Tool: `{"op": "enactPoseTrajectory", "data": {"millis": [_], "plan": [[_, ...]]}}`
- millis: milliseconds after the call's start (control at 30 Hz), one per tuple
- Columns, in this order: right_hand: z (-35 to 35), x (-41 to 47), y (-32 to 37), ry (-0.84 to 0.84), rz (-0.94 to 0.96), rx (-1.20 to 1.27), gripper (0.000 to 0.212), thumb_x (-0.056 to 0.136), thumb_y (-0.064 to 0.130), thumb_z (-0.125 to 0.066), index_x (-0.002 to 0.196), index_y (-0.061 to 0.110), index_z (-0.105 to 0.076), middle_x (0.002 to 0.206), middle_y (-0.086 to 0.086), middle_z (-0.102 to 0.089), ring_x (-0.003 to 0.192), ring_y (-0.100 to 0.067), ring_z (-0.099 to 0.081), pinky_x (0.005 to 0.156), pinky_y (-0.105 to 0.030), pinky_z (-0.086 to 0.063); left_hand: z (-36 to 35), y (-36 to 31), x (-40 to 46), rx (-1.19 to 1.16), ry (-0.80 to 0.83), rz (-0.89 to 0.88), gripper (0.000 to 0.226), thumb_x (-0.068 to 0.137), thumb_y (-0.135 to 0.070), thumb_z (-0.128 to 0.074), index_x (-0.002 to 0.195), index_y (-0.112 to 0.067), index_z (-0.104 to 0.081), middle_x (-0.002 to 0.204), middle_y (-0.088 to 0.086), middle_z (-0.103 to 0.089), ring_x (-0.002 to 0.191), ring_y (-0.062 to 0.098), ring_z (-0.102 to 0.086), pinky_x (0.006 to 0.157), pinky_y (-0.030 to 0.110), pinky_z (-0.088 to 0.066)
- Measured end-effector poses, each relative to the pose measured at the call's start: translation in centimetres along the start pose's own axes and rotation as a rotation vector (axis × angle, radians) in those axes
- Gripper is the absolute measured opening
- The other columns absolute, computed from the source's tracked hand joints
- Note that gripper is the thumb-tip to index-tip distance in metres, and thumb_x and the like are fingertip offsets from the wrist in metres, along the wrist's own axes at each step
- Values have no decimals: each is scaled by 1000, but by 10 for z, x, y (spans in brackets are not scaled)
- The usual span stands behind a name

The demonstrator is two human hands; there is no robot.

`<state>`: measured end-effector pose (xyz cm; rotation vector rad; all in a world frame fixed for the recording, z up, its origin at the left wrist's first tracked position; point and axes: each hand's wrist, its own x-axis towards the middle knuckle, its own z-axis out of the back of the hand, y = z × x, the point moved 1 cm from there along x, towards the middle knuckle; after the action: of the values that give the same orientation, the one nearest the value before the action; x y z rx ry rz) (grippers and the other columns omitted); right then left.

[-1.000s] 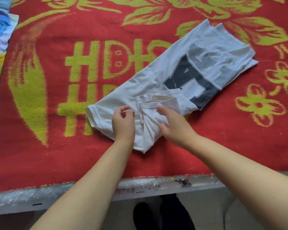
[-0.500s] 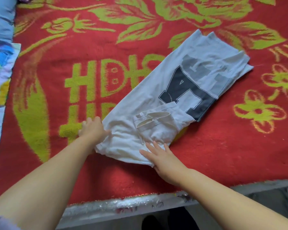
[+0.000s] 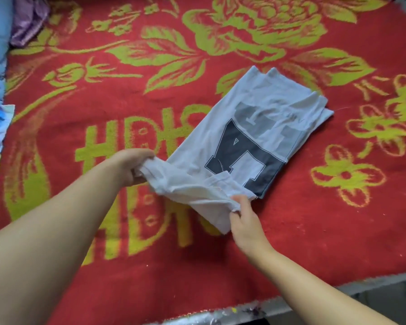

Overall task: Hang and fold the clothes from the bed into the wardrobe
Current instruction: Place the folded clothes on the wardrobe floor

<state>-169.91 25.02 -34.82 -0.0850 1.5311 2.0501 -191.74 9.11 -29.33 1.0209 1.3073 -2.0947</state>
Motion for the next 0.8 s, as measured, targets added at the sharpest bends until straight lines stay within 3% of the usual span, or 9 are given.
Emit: {"op": "enactPoseTrajectory", "data": {"millis": [200, 267, 367, 433, 500, 567, 667, 733, 800], "plan": [[63, 73, -25, -333, -167, 184, 18, 98, 10, -45, 115, 14, -44, 94, 0, -59, 90, -19, -52, 75, -23, -38, -101, -65, 15, -404, 147, -21, 18, 95, -9, -35, 82, -7, -47, 63, 7, -58, 55, 16, -61, 47, 27, -51], [78, 87, -33, -352, -207, 131, 36, 98, 17, -50, 131, 11, -39, 114, -11, -60, 99, -20, -55, 82, -21, -43, -122, -56, 25, -149, 21, -251, 18, 95, -14, -35, 101, -7, -50, 80, 6, -62, 78, 24, -62, 68, 33, -51], [82, 84, -28, -476, -35, -189, 54, 93, 19, -52, 141, 3, -34, 137, -18, -44, 125, -29, -43, 103, -25, -32, -125, -22, 39, 898, -37, -846, 49, 89, -11, -43, 138, -17, -44, 126, 4, -59, 121, 26, -51, 98, 35, -39], [63, 72, -18, -401, 149, -410, 66, 83, 33, -46, 142, 5, -33, 143, -21, -41, 134, -33, -34, 110, -36, -26, -117, -2, 44, 1520, 181, -985, 69, 90, -16, -46, 152, -23, -17, 159, 3, -16, 146, 22, -15, 116, 41, -19], [26, 58, -22, -199, 248, -738, 81, 73, 50, -49, 141, 10, -30, 144, -23, -41, 136, -36, -31, 110, -48, -32, -105, 15, 53, 1872, 292, -934, 91, 87, -18, -52, 152, -27, 10, 159, 0, 18, 147, 23, 13, 118, 50, -3], [-8, 51, -25, 30, 201, -983, 103, 56, 61, -71, 140, 11, -38, 142, -25, -44, 133, -42, -38, 101, -60, -35, -93, 20, 67, 1972, 267, -934, 101, 85, -12, -53, 147, -30, 24, 153, -1, 32, 145, 23, 23, 117, 51, 2], [-29, 61, -27, 58, 50, -1092, 109, 34, 38, -91, 134, 18, -55, 138, -26, -49, 124, -49, -47, 95, -69, -35, -83, 14, 80, 1982, 234, -1079, 94, 88, -5, -43, 140, -30, 32, 151, -2, 34, 146, 23, 20, 117, 48, 1], [-24, 70, -18, 30, 23, -1110, 97, 48, 22, -88, 138, 23, -51, 140, -28, -45, 125, -53, -44, 96, -68, -35, -79, 10, 89, 1945, 249, -1169, 93, 87, -10, -45, 145, -29, 26, 157, 4, 26, 147, 23, 12, 117, 45, -10], [-17, 73, -8, 97, 10, -1115, 87, 81, 13, -65, 152, 31, -18, 156, -26, -14, 139, -54, -15, 110, -64, -18, -72, 7, 93, 1734, 299, -1095, 99, 84, -24, -56, 150, -29, 17, 158, 10, 18, 148, 24, 3, 115, 40, -22]]}}
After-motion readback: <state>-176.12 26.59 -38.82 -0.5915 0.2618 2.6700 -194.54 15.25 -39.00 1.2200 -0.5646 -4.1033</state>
